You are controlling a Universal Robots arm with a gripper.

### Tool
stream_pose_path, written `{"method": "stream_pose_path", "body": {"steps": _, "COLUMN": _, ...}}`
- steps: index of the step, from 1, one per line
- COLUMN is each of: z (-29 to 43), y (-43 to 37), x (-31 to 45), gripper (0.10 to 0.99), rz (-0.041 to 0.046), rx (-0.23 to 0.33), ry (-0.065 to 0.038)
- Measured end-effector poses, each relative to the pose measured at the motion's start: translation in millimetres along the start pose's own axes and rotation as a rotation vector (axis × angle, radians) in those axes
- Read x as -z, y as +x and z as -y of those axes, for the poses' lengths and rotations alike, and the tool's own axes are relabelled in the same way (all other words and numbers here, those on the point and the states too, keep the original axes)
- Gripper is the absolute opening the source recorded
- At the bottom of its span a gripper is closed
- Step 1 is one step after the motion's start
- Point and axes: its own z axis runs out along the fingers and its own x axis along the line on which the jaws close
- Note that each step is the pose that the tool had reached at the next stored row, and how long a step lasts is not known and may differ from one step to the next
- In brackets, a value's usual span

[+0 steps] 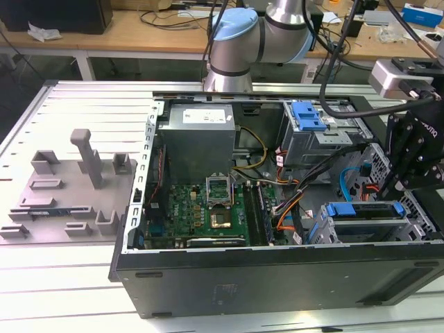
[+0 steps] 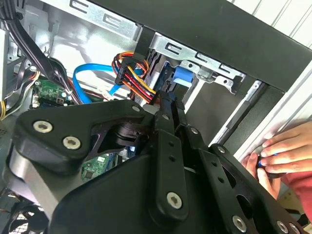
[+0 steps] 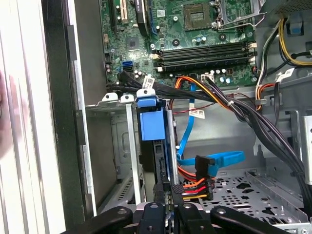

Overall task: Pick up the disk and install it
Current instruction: 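Insert the first disk wire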

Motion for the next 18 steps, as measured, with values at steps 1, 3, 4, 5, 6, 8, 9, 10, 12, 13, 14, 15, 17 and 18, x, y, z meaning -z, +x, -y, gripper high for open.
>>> {"method": "stream_pose_path", "body": {"steps": 1, "z": 0.0, "y": 0.0, "x": -0.2, "gripper": 0.165, "rz": -0.0001, "rx": 0.002, "ry": 0.0}}
{"method": "stream_pose_path", "body": {"steps": 3, "z": 0.0, "y": 0.0, "x": -0.8, "gripper": 0.165, "rz": -0.0002, "rx": 0.003, "ry": 0.0}}
{"method": "stream_pose_path", "body": {"steps": 4, "z": 0.0, "y": 0.0, "x": -0.9, "gripper": 0.165, "rz": -0.0002, "rx": 0.003, "ry": 0.0}}
{"method": "stream_pose_path", "body": {"steps": 5, "z": 0.0, "y": 0.0, "x": -1.1, "gripper": 0.165, "rz": -0.0001, "rx": 0.003, "ry": 0.0}}
{"method": "stream_pose_path", "body": {"steps": 6, "z": 0.0, "y": 0.0, "x": -1.2, "gripper": 0.165, "rz": -0.0002, "rx": 0.003, "ry": 0.0}}
{"method": "stream_pose_path", "body": {"steps": 8, "z": 0.0, "y": 0.0, "x": -1.4, "gripper": 0.165, "rz": -0.0002, "rx": 0.003, "ry": 0.0}}
{"method": "stream_pose_path", "body": {"steps": 9, "z": 0.0, "y": 0.0, "x": -1.6, "gripper": 0.165, "rz": -0.0002, "rx": 0.003, "ry": 0.0}}
{"method": "stream_pose_path", "body": {"steps": 10, "z": 0.0, "y": 0.0, "x": -1.6, "gripper": 0.165, "rz": -0.0002, "rx": 0.003, "ry": 0.0}}
{"method": "stream_pose_path", "body": {"steps": 12, "z": 0.0, "y": -0.2, "x": -1.9, "gripper": 0.165, "rz": -0.0002, "rx": 0.003, "ry": 0.0}}
{"method": "stream_pose_path", "body": {"steps": 13, "z": 0.0, "y": -0.2, "x": -1.9, "gripper": 0.165, "rz": -0.0004, "rx": 0.003, "ry": 0.0}}
{"method": "stream_pose_path", "body": {"steps": 14, "z": 0.0, "y": -0.2, "x": -2.0, "gripper": 0.165, "rz": -0.0004, "rx": 0.003, "ry": 0.0}}
{"method": "stream_pose_path", "body": {"steps": 15, "z": -0.1, "y": -0.3, "x": -2.1, "gripper": 0.165, "rz": -0.0004, "rx": 0.003, "ry": 0.0}}
{"method": "stream_pose_path", "body": {"steps": 17, "z": 0.0, "y": -0.4, "x": -2.1, "gripper": 0.165, "rz": 0.0026, "rx": 0.003, "ry": 0.0}}
{"method": "stream_pose_path", "body": {"steps": 18, "z": 0.0, "y": -0.4, "x": -2.2, "gripper": 0.165, "rz": 0.0035, "rx": 0.003, "ry": 0.0}}
